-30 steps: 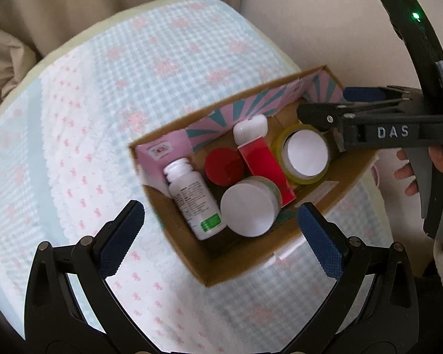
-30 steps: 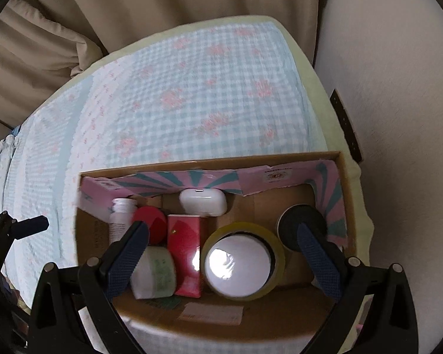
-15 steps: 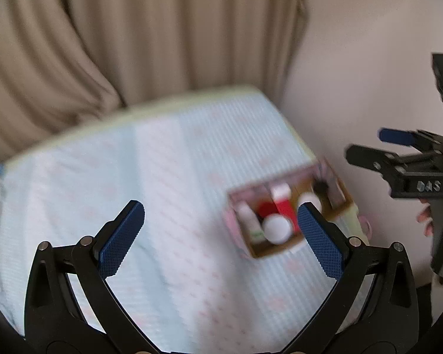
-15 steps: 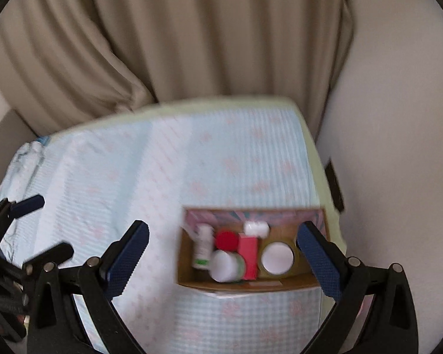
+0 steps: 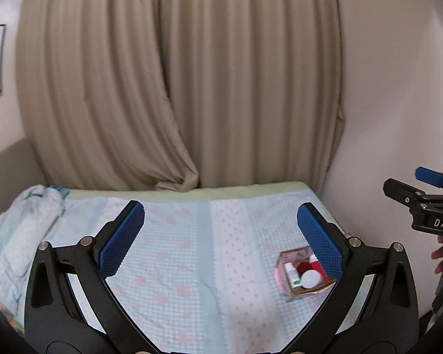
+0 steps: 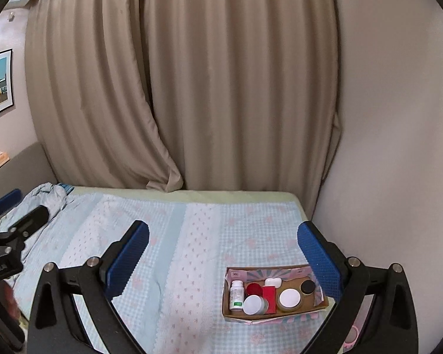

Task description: Organize rigid objects

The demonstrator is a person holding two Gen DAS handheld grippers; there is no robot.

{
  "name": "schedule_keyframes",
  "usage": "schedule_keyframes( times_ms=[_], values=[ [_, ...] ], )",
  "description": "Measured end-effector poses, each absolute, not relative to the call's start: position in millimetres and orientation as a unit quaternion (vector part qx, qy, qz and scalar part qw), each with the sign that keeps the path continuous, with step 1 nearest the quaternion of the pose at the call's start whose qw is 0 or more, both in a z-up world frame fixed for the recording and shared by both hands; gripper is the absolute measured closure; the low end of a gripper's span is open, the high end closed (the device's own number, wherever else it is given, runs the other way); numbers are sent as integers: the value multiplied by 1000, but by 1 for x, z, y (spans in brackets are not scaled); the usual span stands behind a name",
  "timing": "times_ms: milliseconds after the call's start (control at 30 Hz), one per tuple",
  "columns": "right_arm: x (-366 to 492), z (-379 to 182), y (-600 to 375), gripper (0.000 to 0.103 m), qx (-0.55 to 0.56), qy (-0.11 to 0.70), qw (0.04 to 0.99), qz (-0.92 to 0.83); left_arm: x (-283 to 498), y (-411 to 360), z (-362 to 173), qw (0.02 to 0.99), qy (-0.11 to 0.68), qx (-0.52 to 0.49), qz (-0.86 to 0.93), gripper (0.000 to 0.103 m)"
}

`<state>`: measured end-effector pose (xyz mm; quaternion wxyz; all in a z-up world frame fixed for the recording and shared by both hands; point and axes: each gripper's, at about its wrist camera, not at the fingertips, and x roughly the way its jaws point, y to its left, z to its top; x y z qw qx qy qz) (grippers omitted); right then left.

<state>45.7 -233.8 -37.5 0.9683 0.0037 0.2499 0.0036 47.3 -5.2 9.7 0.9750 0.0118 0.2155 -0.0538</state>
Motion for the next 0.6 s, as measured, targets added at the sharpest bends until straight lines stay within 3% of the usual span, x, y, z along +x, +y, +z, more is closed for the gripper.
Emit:
schedule_keyframes(
  times_ms=[600],
  values=[
    [8,-37,-225,3,14,218,976,-18,7,-2,19,982,181,21,-40,0]
  ],
)
